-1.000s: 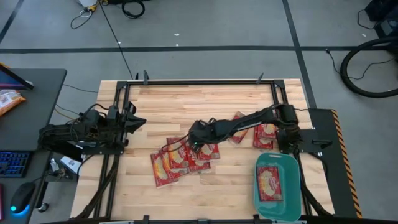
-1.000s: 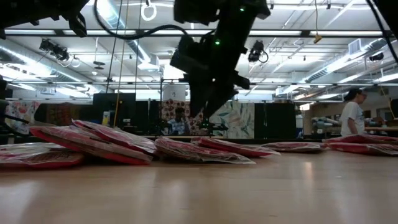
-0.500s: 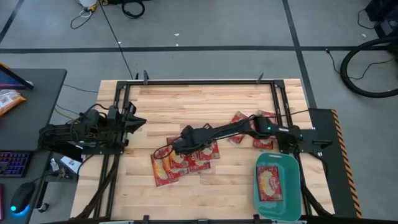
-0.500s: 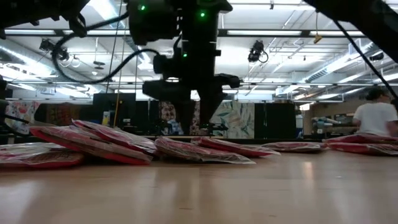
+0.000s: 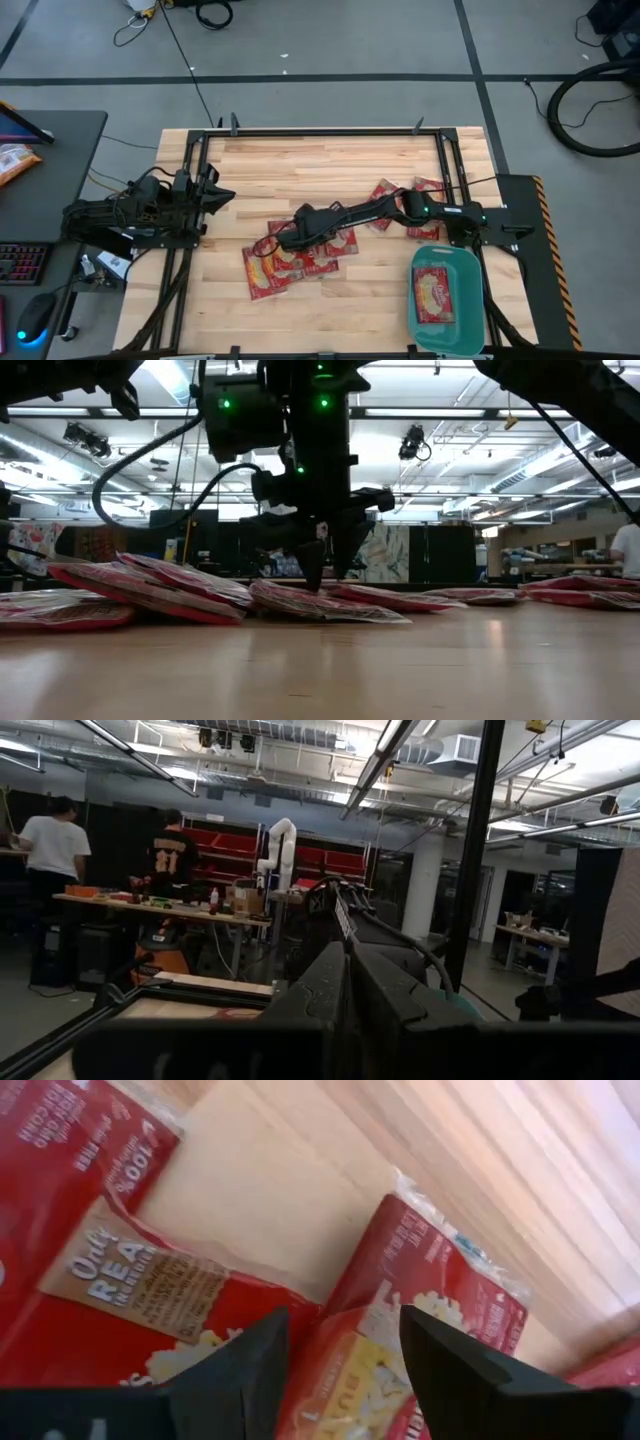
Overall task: Sort popcorn bags into baskets
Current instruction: Put the red popcorn into the green bin
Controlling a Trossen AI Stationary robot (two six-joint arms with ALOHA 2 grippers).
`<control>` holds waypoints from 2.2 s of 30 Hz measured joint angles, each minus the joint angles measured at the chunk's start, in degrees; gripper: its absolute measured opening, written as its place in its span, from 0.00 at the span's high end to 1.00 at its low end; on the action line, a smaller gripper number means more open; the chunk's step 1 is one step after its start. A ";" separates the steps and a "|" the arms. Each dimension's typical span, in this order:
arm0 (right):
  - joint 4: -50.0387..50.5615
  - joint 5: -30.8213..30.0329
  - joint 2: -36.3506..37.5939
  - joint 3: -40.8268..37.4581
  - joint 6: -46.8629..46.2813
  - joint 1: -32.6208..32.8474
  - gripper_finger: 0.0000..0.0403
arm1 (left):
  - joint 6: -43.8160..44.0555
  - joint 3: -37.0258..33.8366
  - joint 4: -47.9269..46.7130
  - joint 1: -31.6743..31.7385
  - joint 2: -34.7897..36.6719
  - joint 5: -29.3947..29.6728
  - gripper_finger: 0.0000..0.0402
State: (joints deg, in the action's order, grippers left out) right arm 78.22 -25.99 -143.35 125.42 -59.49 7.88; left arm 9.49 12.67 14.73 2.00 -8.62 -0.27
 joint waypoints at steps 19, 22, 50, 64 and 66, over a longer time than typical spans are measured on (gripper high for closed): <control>-0.90 3.99 1.16 -4.91 5.73 1.18 0.98 | 0.01 0.00 0.01 0.00 0.00 0.00 0.93; 1.81 4.47 1.29 -3.42 5.57 1.70 0.97 | 0.01 0.02 0.01 0.00 0.00 0.00 0.93; 11.80 4.20 11.99 8.73 4.28 6.21 0.99 | -0.02 -0.01 -0.01 0.00 0.00 -0.02 0.93; 11.80 3.93 17.61 8.73 3.45 9.09 0.99 | -0.01 0.02 -0.01 0.01 0.00 -0.02 0.93; 11.82 5.13 18.27 8.73 2.57 9.44 0.99 | 0.00 0.02 -0.01 0.02 0.00 0.00 0.93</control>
State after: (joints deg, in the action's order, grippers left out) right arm 90.04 -20.87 -125.07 134.15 -56.92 17.32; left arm 9.50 12.69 14.72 2.02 -8.62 -0.28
